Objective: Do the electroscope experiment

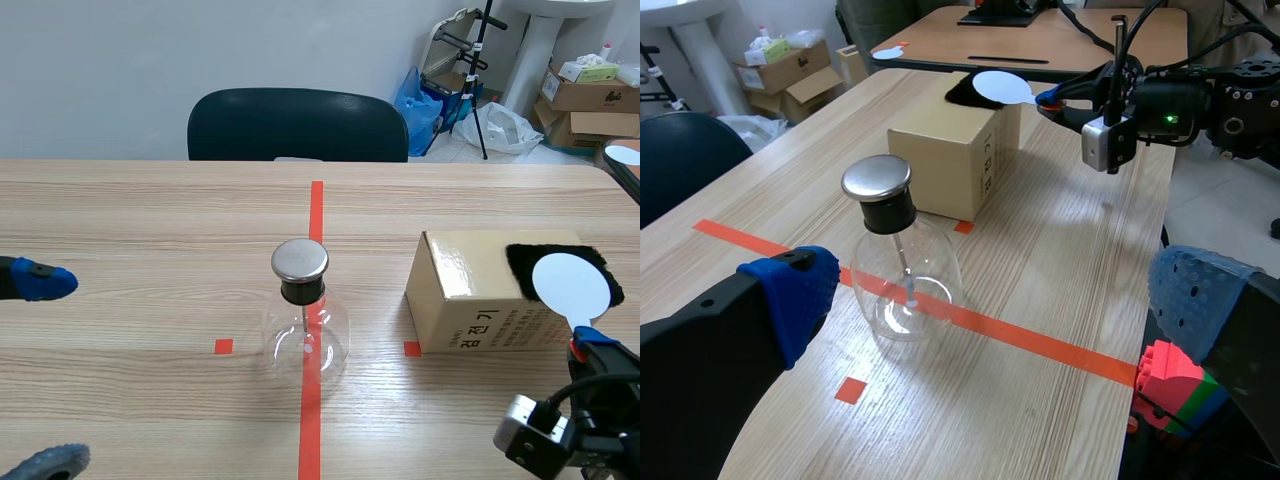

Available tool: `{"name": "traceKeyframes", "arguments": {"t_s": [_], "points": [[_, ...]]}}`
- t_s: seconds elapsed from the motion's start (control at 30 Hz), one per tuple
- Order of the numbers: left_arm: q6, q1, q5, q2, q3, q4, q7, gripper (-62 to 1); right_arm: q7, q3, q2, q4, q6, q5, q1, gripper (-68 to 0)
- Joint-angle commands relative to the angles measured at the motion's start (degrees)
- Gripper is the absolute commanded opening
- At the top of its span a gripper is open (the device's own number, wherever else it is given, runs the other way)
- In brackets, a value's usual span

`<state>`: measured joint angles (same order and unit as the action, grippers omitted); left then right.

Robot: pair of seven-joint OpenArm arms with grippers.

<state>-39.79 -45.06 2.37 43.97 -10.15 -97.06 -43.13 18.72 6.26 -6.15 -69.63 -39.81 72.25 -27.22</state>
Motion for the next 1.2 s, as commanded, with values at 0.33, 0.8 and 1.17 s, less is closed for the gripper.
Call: {"name": "traceKeyframes", "arguments": {"t_s": [0.33, 0.8, 1.17], "points": [[-0.09, 0.2, 0.83, -0.24, 0.17, -0.31, -0.81, 1.4, -1.81, -1.01, -0.2, -2.49, -5.05, 2.89, 0.35, -66.5], [-0.09, 0.35, 1.03, -0.26, 0.17, -0.31, -0.37, 1.4, -15.91, -10.51, -0.9, -14.97, -5.05, 7.89, -0.72, -66.5], [1.64, 1.22, 1.22, -4.55, 0.5, -0.24, 4.66, 1.4, -24.59, -20.26, -2.29, -16.0, -5.05, 11.45, -0.35, -66.5]]}}
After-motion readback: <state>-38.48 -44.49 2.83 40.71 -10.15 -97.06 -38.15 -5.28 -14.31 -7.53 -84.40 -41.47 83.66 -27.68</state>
